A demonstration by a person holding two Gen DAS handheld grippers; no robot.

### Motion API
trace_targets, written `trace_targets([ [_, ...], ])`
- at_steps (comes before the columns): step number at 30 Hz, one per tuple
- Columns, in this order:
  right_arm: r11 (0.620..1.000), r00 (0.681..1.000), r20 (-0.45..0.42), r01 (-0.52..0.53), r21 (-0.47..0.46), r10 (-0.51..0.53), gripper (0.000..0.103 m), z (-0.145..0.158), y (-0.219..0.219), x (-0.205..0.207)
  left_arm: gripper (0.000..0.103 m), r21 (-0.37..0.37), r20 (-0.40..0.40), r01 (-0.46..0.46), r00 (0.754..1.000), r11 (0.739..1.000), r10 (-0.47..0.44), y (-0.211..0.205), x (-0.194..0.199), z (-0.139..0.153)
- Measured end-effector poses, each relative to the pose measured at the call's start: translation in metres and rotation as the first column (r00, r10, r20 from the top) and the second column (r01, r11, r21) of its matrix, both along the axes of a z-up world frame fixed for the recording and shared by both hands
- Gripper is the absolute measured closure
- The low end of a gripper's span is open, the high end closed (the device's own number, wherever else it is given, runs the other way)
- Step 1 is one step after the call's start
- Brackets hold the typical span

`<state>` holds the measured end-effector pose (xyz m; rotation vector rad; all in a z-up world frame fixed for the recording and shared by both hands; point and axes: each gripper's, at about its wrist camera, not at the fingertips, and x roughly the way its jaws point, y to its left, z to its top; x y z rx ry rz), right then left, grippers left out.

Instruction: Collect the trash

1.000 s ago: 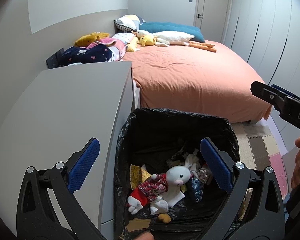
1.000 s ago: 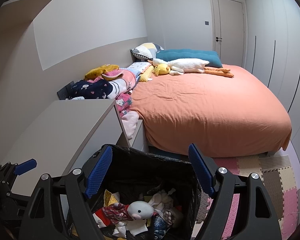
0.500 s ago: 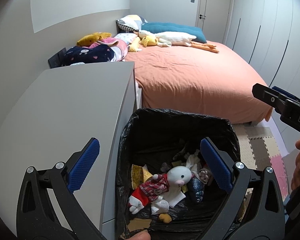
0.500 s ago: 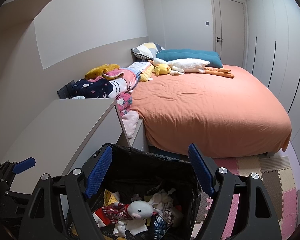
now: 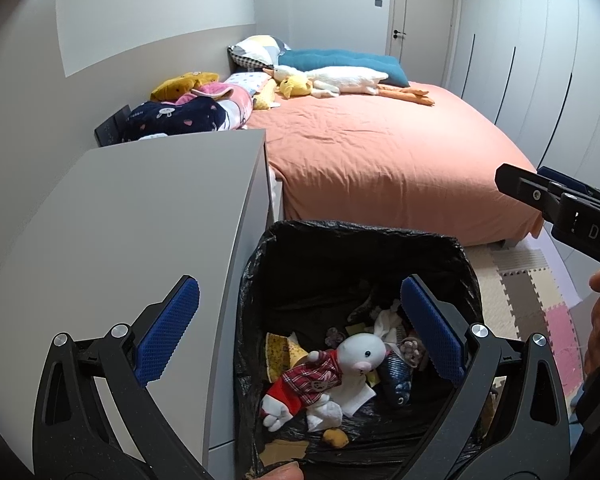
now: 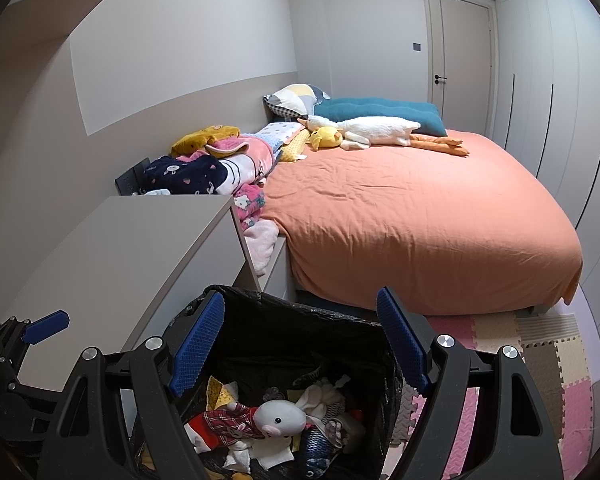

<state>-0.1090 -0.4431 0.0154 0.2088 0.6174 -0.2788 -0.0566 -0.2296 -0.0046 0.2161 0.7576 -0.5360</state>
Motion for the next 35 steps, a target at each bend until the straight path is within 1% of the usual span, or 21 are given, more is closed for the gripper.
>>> trace_targets([
  [15, 1.0, 1.0, -0.004, -0.001, -0.002, 0.001, 0.024, 0.0004, -0.0002, 0.0011, 0.006, -0.005, 0.008, 0.012, 1.0, 1.0, -0.012, 0.0001, -0.0015, -0.0001],
  [21, 1.0, 1.0, -0.002, -0.002, -0.002, 0.002, 0.024, 0.0008, 0.0001, 0.0014, 0.006, 0.008, 0.01, 0.025, 1.0, 1.0, -0.025, -0.0021, -0.0033, -0.0007],
  [27, 1.0, 1.0, -0.003, 0.0, 0.0, 0.0, 0.024, 0.0006, 0.0005, 0.0014, 0.006, 0.005, 0.021, 0.028, 0.999, 1.0, -0.028, -0.0035, -0.0053, -0.0004],
  [31, 1.0, 1.0, -0.003, -0.001, -0.002, 0.001, 0.024, 0.0005, 0.0008, 0.0016, 0.006, 0.025, 0.032, 0.027, 0.999, 0.999, -0.028, -0.0068, -0.006, -0.0011],
  [35, 1.0, 1.0, -0.003, -0.002, -0.004, 0.002, 0.024, 0.0002, 0.0006, 0.0017, 0.006, 0.026, 0.029, 0.033, 0.999, 0.999, -0.034, -0.0081, -0.0059, 0.0],
])
